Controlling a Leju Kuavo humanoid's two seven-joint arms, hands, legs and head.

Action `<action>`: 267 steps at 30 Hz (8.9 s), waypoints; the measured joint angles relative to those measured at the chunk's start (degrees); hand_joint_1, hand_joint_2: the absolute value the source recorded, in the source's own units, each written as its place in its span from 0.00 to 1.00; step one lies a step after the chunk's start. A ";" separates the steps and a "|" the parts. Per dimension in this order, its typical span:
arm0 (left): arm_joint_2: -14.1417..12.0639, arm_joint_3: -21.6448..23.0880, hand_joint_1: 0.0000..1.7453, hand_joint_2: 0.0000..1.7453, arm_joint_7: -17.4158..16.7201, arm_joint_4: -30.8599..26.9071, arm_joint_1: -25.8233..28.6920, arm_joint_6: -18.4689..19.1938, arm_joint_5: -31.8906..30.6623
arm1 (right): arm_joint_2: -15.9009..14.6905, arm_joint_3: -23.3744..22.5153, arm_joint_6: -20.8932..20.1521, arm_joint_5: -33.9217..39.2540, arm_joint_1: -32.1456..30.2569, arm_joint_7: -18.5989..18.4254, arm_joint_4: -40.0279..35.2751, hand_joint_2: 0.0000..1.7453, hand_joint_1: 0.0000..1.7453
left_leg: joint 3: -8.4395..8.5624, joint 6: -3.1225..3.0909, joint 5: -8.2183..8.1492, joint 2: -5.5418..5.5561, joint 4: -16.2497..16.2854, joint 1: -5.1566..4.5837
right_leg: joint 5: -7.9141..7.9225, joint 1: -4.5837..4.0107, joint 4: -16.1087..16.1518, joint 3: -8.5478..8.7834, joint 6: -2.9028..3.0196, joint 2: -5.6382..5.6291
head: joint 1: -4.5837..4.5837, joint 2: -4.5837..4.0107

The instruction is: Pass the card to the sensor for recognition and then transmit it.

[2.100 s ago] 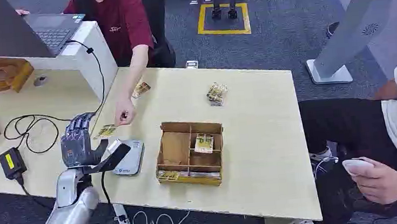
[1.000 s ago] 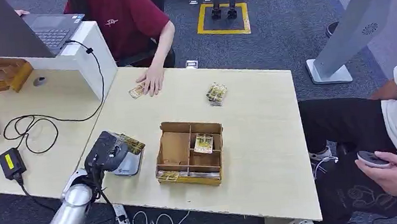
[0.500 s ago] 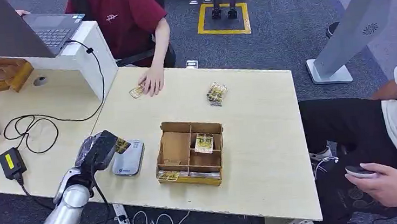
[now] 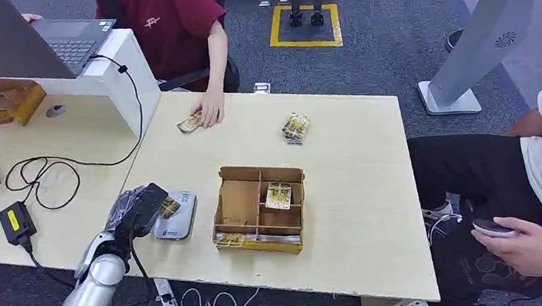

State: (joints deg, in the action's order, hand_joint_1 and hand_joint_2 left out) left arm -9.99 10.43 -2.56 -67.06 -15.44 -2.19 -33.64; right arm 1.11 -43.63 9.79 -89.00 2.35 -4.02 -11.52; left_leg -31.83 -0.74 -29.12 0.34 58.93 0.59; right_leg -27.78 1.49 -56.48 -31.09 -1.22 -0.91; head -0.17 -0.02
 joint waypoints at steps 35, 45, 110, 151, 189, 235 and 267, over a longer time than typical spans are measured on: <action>3.17 1.84 1.00 1.00 -2.95 4.20 -0.78 -4.83 -16.13 | 0.00 0.00 -0.61 -0.70 0.08 0.00 0.00 0.00 0.00 | 0.02 0.00 0.00 0.01 0.00 0.00 | 0.00 0.00 0.00 0.02 0.00 0.01 | -0.02 0.00; 6.41 -0.02 1.00 1.00 10.61 0.94 -0.25 -10.63 4.21 | 0.00 0.00 -0.28 -0.90 0.09 0.24 0.00 0.00 0.00 | 0.00 0.00 0.00 0.02 0.00 0.00 | 0.00 0.00 0.00 0.03 0.00 0.02 | 0.00 0.00; 5.11 3.18 0.00 1.00 20.30 -14.17 -1.38 -3.31 13.67 | -0.13 5.01 -0.61 2.71 0.19 0.07 0.00 0.00 0.00 | -0.08 0.04 -0.06 -0.05 0.00 0.00 | -0.03 0.00 0.00 -0.11 -0.01 -0.05 | -0.02 0.00; -2.36 27.30 0.00 1.00 12.04 -15.85 12.41 -25.01 -31.82 | -0.20 3.15 -0.87 1.90 0.21 -0.46 0.00 0.00 0.00 | -0.07 0.04 -0.05 -0.02 0.00 0.00 | -0.04 0.00 0.01 -0.08 0.00 -0.01 | -0.02 0.00; 2.16 25.14 0.81 1.00 8.70 -6.93 10.82 -27.85 -32.87 | -0.20 3.15 -0.85 0.87 0.24 -0.96 0.00 0.00 0.00 | -0.07 0.04 -0.05 -0.02 0.00 0.00 | -0.03 0.00 0.00 -0.08 0.00 -0.01 | -0.02 0.00; 1.64 23.43 1.00 1.00 12.26 -19.31 6.79 -24.15 -21.97 | -0.20 2.78 -1.05 0.13 0.15 -1.79 0.00 0.00 0.00 | -0.07 0.03 -0.02 0.04 0.00 0.00 | -0.02 -0.01 0.00 -0.06 0.00 0.05 | 0.00 0.00; 7.02 10.82 1.00 1.00 -1.40 7.61 -16.97 -32.13 -36.52 | -0.17 4.85 -2.49 -0.85 1.66 -2.99 0.00 0.00 0.00 | -0.06 -0.01 0.02 0.02 0.01 -0.01 | 0.03 0.00 -0.04 -0.07 0.03 -0.01 | -0.02 0.00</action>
State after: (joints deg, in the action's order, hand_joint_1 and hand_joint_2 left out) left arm -2.97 21.24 -3.96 -59.45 -32.42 -34.32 -70.16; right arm 0.94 -38.77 7.30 -89.85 4.00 -7.02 -11.52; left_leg -31.88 -0.74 -29.11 0.35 58.94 0.58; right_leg -27.75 1.49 -56.51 -31.15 -1.19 -0.92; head -0.20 -0.02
